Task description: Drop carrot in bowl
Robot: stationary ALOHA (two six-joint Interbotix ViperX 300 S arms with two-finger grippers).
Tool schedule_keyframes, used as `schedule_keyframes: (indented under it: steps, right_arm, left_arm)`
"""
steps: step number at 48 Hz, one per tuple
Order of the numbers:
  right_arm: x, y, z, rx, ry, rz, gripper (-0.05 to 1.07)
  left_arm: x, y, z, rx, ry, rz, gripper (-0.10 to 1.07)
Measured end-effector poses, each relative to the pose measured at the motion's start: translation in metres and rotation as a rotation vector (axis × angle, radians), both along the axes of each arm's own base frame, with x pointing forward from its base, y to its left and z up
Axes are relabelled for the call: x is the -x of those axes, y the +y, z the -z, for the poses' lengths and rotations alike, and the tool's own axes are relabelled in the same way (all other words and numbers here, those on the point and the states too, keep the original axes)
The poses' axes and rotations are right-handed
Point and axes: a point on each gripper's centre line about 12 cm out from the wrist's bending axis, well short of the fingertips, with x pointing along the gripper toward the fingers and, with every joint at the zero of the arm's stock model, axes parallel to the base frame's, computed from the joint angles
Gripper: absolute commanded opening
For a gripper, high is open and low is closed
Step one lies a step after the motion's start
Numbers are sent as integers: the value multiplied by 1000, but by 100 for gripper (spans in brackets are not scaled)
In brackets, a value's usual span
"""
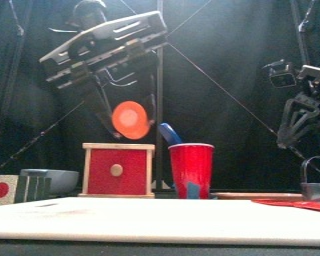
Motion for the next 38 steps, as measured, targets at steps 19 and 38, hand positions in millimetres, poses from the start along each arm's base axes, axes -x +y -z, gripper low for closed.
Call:
schedule_keyframes:
  steps: [19, 38]
  right_arm:
    - [0, -8, -2, -1, -5, 45, 63]
    - [-1, -14, -6, -28, -17, 95, 63]
  left_arm:
    - [112, 109, -26, -106, -9, -124, 75]
    - [191, 180, 12, -305, 46, -230, 76]
